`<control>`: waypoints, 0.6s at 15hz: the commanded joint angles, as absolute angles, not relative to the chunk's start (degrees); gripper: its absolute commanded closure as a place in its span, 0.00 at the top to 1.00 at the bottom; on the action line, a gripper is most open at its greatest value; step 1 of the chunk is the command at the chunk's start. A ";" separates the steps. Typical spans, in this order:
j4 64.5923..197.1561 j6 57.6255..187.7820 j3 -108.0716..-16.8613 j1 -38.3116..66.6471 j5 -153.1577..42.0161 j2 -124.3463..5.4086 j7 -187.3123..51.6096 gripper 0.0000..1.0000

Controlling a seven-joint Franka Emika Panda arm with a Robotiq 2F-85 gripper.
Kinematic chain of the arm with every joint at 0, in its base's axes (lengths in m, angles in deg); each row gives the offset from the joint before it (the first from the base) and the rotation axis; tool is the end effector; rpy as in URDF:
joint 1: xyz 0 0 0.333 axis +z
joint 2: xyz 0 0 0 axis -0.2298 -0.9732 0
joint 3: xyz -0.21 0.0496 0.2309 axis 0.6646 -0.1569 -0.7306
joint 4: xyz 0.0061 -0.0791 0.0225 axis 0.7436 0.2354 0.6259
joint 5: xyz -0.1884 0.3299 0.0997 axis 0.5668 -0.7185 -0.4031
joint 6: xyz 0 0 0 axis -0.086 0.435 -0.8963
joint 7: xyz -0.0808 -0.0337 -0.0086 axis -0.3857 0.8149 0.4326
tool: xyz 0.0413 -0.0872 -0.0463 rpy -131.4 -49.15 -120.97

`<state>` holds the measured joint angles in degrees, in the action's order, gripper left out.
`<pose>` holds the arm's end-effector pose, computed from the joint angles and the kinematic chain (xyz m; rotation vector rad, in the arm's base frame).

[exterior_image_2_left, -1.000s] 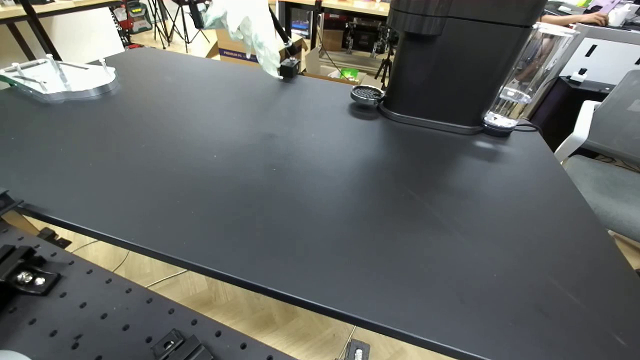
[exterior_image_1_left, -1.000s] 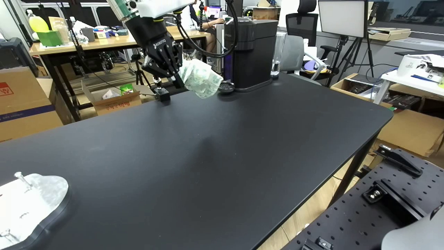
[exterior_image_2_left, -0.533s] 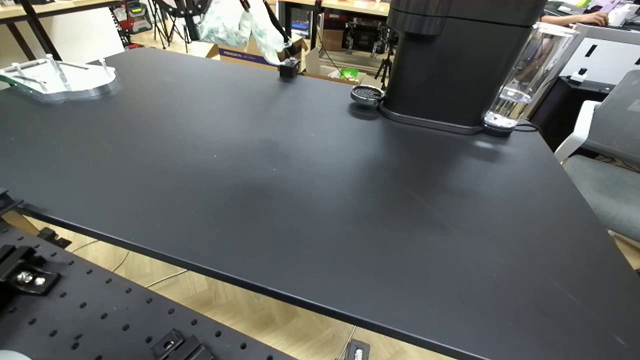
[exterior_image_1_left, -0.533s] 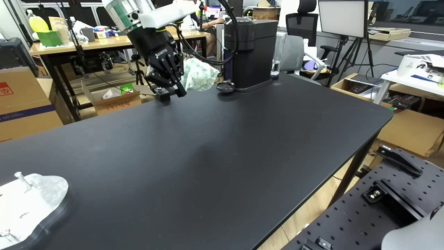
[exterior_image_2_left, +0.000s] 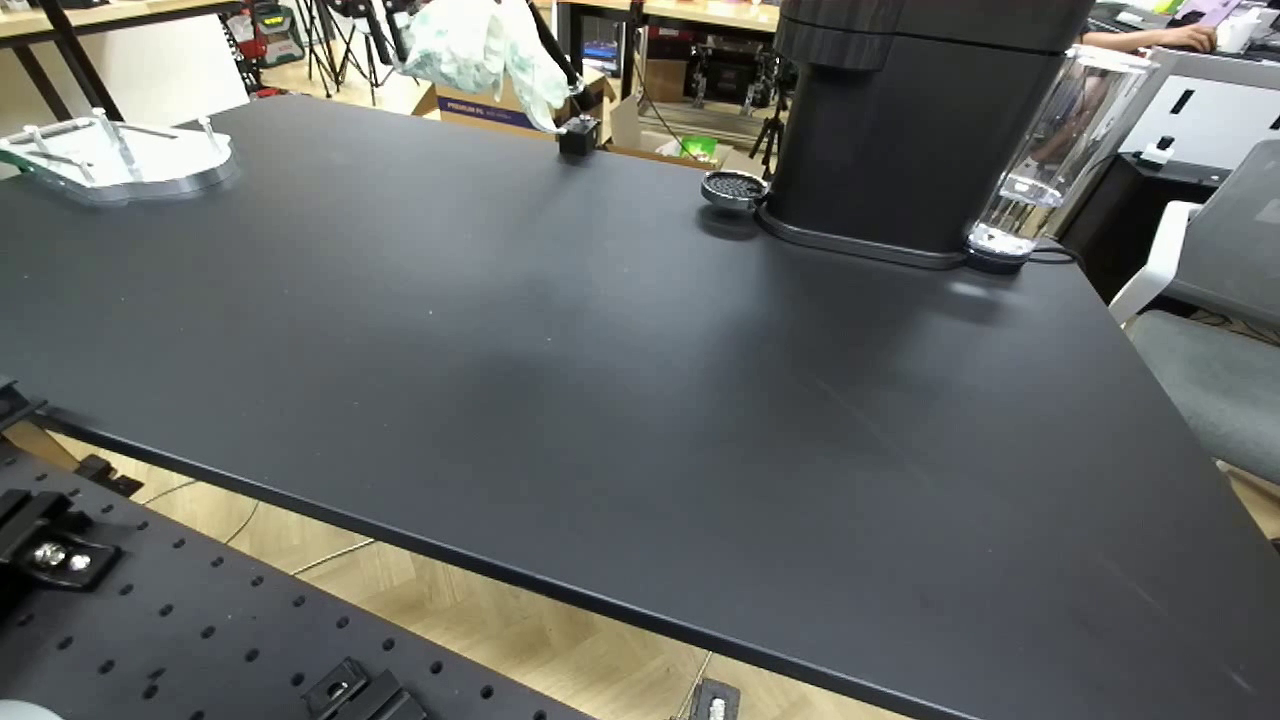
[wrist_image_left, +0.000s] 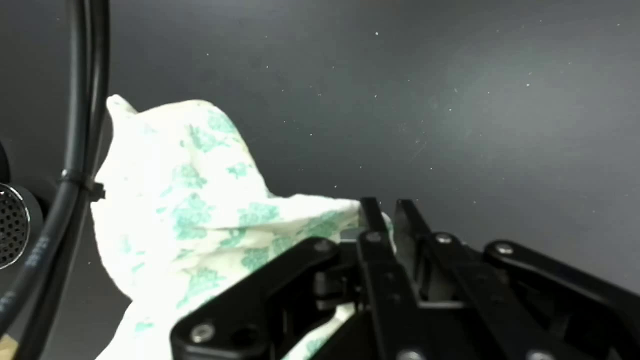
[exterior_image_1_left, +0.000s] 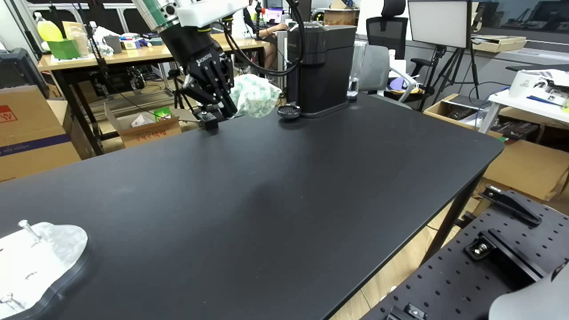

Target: Hang the towel on the metallic object

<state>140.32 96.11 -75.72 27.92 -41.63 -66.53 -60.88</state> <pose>0.5744 0.2238 0.3106 2.7462 0.8327 -0.3634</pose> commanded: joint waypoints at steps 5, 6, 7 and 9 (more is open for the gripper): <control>140.68 95.84 -75.61 28.36 -39.31 -63.20 -61.31 0.73; 140.62 95.83 -75.70 28.44 -39.22 -62.89 -61.29 0.80; 140.55 95.74 -75.80 28.59 -38.97 -62.53 -61.26 0.87; 140.32 95.66 -76.12 29.00 -38.36 -61.53 -61.40 0.99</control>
